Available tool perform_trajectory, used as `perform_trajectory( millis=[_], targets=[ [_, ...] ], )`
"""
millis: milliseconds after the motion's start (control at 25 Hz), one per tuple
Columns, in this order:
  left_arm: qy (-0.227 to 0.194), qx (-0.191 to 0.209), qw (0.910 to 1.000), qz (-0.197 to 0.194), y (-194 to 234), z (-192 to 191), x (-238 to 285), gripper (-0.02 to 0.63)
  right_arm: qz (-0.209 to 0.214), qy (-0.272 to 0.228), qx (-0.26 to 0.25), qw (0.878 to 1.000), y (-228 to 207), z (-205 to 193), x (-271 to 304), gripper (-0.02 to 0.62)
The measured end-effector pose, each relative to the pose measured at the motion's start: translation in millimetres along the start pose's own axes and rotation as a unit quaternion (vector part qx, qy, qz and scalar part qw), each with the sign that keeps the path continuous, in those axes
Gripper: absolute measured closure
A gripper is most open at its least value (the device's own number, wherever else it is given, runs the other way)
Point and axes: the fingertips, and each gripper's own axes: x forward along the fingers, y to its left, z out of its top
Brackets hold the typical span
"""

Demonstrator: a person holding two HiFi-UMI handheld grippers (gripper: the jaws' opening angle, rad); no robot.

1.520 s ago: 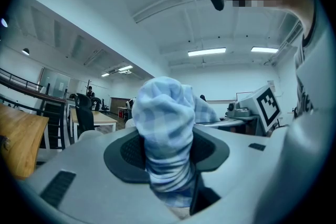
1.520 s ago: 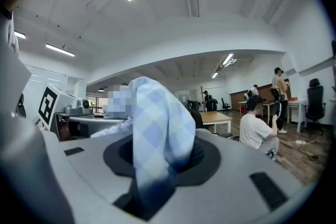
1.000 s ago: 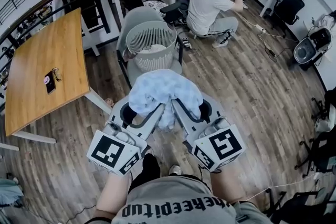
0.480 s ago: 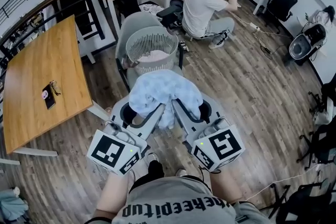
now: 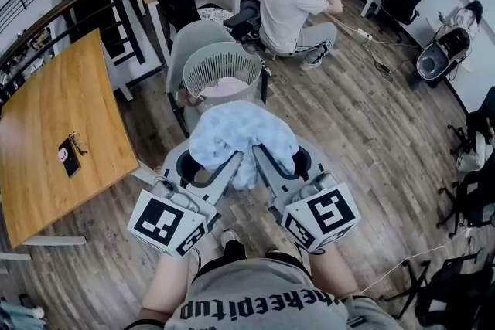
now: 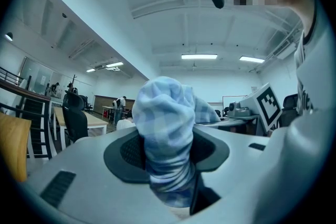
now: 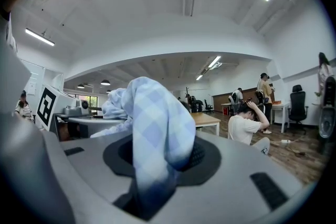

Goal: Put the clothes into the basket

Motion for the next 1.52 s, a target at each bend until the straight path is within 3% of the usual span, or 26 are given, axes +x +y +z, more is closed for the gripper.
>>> perform_trajectory(
  millis=[760,1520],
  targets=[
    [-0.002,-0.014,0.9999,-0.007,40,-1,-3,0.408,-0.012,0.011,-0.005,1.0,9,0,37,0.446],
    [-0.002,-0.012,0.9989,0.044,80,2,69,0.408,0.038,0.01,-0.004,0.999,-59,8,94,0.446]
  ],
)
